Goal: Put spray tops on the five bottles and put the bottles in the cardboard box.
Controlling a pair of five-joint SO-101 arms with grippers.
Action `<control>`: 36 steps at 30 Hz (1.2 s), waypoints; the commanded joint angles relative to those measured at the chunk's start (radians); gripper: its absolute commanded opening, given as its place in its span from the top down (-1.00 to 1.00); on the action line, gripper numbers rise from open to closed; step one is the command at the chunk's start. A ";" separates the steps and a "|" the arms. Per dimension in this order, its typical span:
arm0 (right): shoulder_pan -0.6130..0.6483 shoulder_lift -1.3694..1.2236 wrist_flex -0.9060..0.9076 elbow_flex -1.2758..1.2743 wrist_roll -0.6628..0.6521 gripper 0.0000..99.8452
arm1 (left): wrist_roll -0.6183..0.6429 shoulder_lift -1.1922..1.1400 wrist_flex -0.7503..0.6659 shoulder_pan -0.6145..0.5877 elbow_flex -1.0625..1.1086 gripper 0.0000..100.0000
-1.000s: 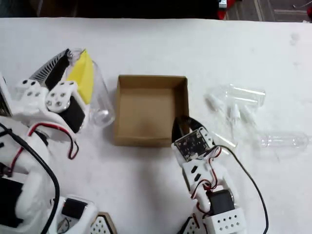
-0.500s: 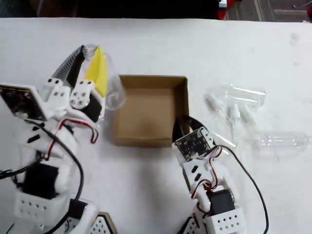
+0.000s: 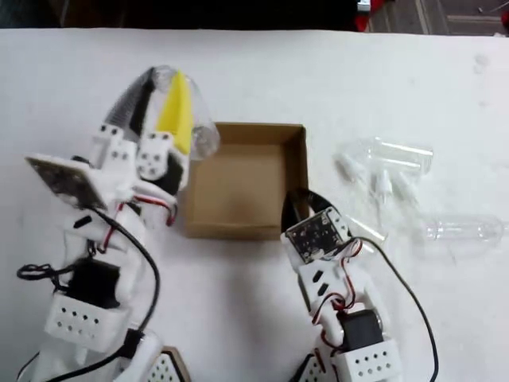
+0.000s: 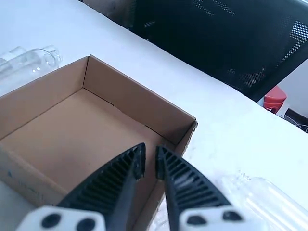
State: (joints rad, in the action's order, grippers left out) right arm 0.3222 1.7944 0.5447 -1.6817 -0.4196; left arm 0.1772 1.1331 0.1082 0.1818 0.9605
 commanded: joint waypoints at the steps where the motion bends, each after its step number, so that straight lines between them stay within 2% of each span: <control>1: -0.013 0.005 -0.004 -0.009 -0.012 0.94 | -0.146 -0.050 -0.038 0.120 -0.018 0.96; 14: -0.077 0.004 -0.033 -0.009 -0.006 0.95 | -0.163 -0.357 -0.384 0.101 -0.009 0.96; 20: -0.111 0.004 -0.054 -0.009 -0.005 0.95 | -0.041 -0.542 -0.522 0.074 -0.017 0.96; 25: -0.113 0.004 -0.056 -0.009 -0.005 0.95 | -0.038 -0.697 -0.661 0.054 -0.009 0.96; 29: -0.113 0.004 -0.056 -0.009 -0.005 0.95 | -0.038 -0.742 -0.680 0.030 0.046 0.96; 36: -0.113 0.004 -0.056 -0.009 -0.005 0.95 | -0.040 -0.601 -0.680 0.022 0.206 0.96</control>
State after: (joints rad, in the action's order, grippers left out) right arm 0.2194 1.7944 0.5155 -1.6817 -0.4196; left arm 0.1250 0.4304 -0.5424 0.2186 1.1339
